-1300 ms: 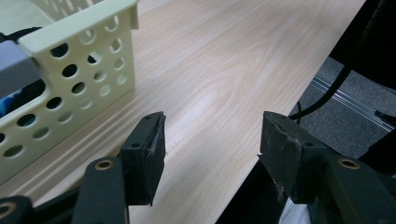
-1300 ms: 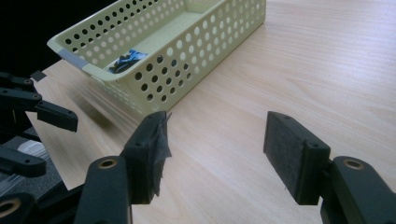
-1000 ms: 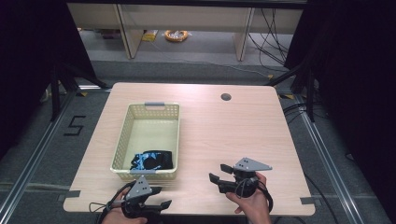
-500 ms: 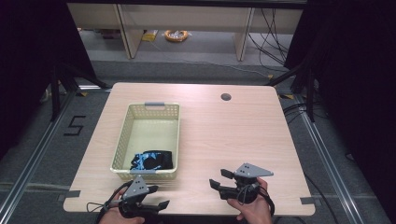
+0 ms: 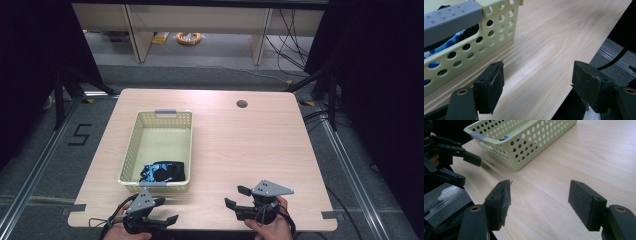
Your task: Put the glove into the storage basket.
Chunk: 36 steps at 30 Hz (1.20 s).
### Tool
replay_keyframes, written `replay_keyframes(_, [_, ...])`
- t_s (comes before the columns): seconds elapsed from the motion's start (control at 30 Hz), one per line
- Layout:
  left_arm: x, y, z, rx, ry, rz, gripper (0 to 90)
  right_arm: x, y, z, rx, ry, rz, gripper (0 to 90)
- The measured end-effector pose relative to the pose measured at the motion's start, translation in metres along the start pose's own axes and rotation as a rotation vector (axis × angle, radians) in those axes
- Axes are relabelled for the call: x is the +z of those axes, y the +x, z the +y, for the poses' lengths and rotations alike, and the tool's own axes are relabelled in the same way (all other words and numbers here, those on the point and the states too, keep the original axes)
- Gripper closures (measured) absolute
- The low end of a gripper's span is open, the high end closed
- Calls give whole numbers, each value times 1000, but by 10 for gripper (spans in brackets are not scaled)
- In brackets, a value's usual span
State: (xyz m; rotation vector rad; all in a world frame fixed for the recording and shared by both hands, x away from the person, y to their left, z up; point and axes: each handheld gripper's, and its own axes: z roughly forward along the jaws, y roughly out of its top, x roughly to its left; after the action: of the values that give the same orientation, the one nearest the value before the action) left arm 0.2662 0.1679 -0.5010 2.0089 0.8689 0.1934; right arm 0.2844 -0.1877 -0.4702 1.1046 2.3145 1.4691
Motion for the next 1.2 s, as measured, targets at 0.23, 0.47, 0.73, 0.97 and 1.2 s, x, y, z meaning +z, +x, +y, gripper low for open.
replay_keyframes(0.23, [-1,-1,-4,3,-19,7,238,-4,4,-9,19,21,14,338])
replay_keyframes(0.47, [-4,-1,-7,5,-21,7,217,-8,9,-17,29,58,1,309])
replay_keyframes(0.73, [-9,-3,-8,10,0,-7,202,-10,9,-25,4,62,-2,273])
replay_keyframes(0.97, [-10,-5,-10,18,-4,-6,196,-12,10,-29,1,72,-12,261])
replay_keyframes(1.2, [-12,-7,-13,25,26,5,192,-14,11,-32,-17,97,-1,238])
